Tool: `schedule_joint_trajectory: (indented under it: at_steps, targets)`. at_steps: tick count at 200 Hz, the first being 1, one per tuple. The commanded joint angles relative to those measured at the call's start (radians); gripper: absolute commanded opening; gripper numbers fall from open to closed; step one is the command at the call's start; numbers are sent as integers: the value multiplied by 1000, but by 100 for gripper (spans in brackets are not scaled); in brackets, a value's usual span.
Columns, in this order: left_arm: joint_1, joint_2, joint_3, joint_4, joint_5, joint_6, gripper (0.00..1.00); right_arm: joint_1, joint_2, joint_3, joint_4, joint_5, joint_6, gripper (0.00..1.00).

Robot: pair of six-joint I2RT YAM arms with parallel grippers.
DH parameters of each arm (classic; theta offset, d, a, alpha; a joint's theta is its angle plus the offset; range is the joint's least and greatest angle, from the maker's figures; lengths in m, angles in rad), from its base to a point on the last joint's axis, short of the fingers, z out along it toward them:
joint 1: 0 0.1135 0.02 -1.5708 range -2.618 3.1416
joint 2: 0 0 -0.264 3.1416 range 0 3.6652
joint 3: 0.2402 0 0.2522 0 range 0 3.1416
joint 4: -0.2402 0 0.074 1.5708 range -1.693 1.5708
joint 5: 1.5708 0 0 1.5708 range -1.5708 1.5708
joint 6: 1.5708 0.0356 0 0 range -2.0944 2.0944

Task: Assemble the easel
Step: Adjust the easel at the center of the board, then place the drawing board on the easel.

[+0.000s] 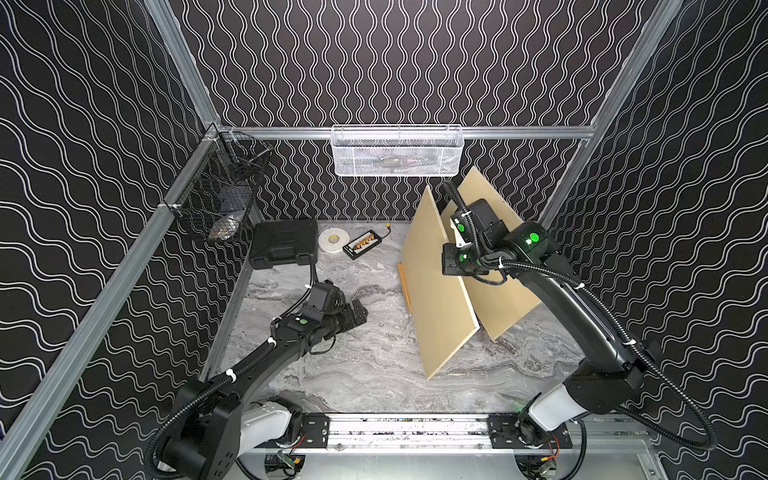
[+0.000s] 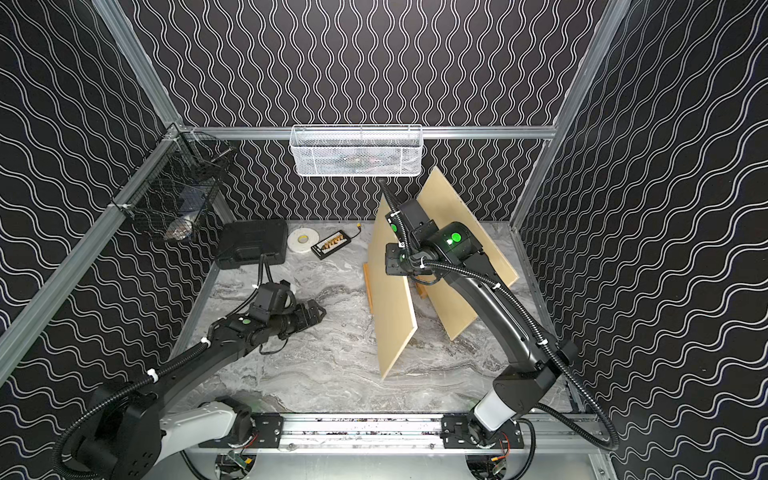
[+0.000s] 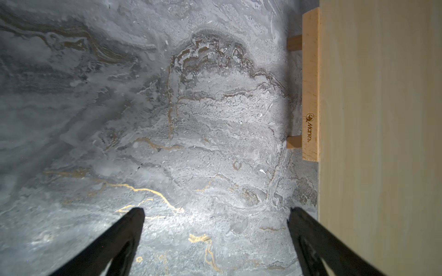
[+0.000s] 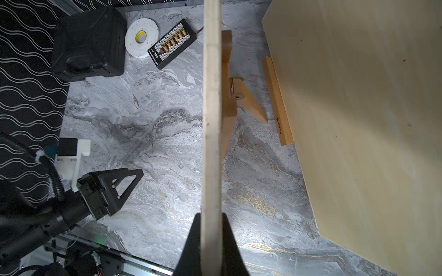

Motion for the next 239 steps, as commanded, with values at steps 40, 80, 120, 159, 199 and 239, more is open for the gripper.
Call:
schedule_joint_trajectory:
  at_steps: [40, 80, 120, 159, 199, 239]
  targets:
    - [0, 2, 4, 8, -24, -3, 99, -49, -58, -82, 189, -137, 50, 0]
    - [-2, 1, 14, -2, -30, 2, 99, -79, -76, -126, 221, -187, 70, 0]
    - [-2, 1, 20, -9, -36, 2, 99, -86, -88, -177, 255, -221, 83, 0]
    - [-1, 4, 24, -16, -43, 1, 99, -81, -90, -200, 268, -235, 90, 0]
    - [-1, 9, 34, -18, -55, -3, 99, -63, -88, -129, 237, -111, 68, 0]
    - [-1, 25, 51, -7, -62, -12, 99, -21, -73, -74, 263, 39, 43, 0]
